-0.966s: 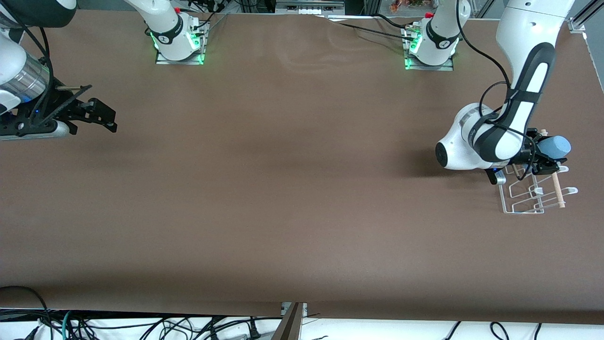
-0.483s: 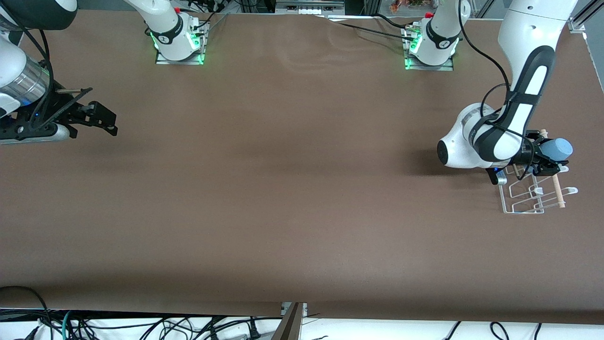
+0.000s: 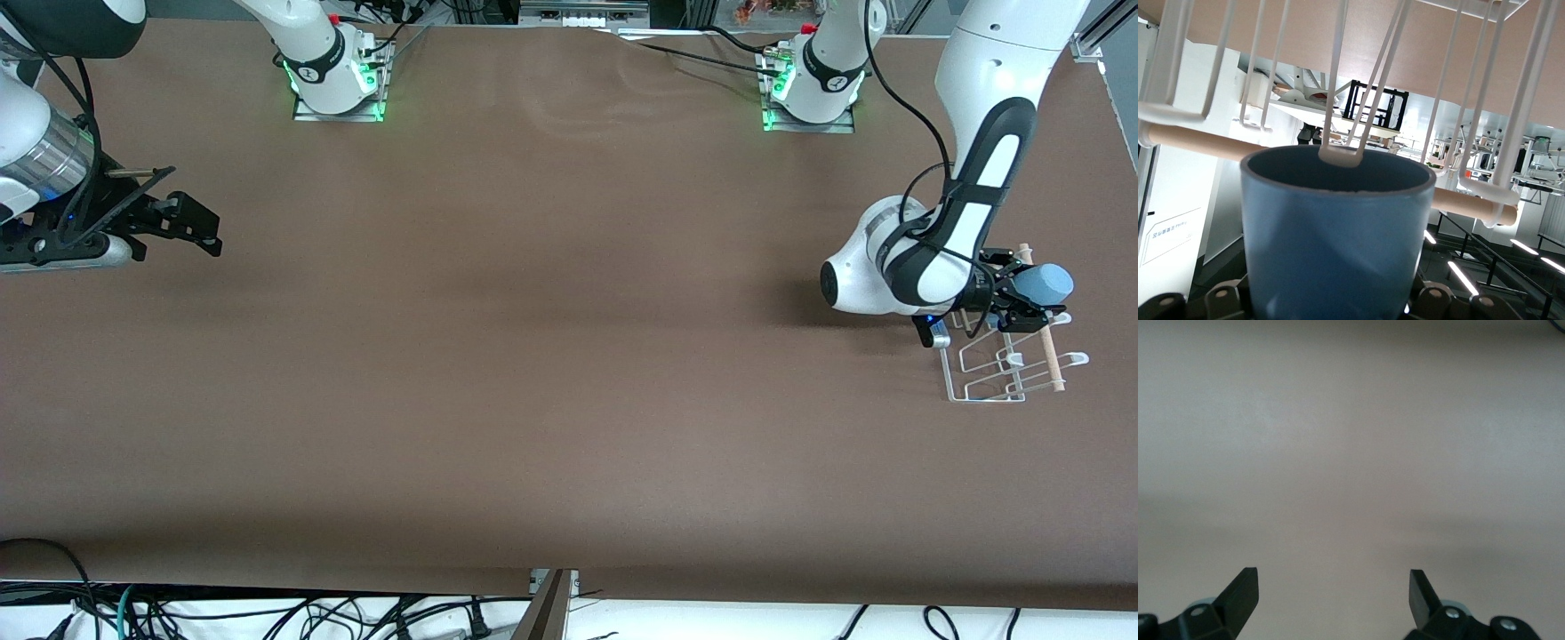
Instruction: Transfer cup to left arm and place on rack
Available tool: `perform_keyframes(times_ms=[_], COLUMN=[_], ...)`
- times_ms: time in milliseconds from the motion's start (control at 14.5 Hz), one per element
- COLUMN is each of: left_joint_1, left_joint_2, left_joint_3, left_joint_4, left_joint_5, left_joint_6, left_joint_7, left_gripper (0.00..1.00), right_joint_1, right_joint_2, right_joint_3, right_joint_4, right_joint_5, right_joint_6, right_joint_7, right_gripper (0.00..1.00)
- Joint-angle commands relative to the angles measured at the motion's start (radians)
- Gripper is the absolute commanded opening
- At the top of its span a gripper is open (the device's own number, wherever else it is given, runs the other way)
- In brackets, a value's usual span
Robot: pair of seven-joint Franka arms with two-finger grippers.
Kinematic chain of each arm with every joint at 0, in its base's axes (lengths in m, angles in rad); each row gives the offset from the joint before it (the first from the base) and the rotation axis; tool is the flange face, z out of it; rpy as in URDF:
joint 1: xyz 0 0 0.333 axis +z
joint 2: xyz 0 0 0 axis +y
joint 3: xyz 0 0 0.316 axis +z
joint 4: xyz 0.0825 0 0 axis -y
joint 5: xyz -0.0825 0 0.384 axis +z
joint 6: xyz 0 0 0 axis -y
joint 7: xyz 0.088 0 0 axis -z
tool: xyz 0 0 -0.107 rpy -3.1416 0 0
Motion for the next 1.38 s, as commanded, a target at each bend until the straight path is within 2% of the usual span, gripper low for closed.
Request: perform_keyframes(times_ms=[0,69,138,621,828,1172,1310], left_joint_1=[0.01,0.01,0.005,0.007,0.007,-0.015,-0.015], left_joint_2=[-0.002,-0.002,0.001,0.001,-0.028,-0.12,-0.151], left_joint_3=[-0.007,-0.007,-0.007,-0.007,-0.015,-0.032,-0.055], left_joint_4=[-0.016,-0.016,-0.018,-0.012,-0.002,0.1,0.154], left_joint_5=[0.037,0.039,0.047,0.048,0.019,-0.266,-0.437], left_joint_6=[0.006,0.006,0.002,0.003,-0.001,-0.037,-0.06], left_joint_7=[-0.023,-0.021,-0.021,-0.023,-0.021,-0.016,-0.021], left_gripper=[0.16,0.67,1.0,1.0,1.0,1.0,1.0], right_joint_1=[0.001,0.001,0.001,0.001,0.001,0.001,0.001], right_joint_2=[0.009,0.009,0.009,0.009,0.009,0.009,0.01], right_joint_3=[0.0,-0.001,-0.001,-0.001,-0.001,-0.001,-0.001], right_joint_4=[0.028,0.028,0.028,0.028,0.028,0.028,0.028], right_joint_5=[-0.003,-0.003,-0.003,-0.003,-0.003,-0.003,-0.003], right_joint_6=[-0.023,-0.023,-0.023,-0.023,-0.023,-0.023,-0.023], right_joint_7=[-0.006,-0.006,-0.006,-0.006,-0.006,-0.006,-0.006], right_gripper=[1.0,1.0,1.0,1.0,1.0,1.0,1.0])
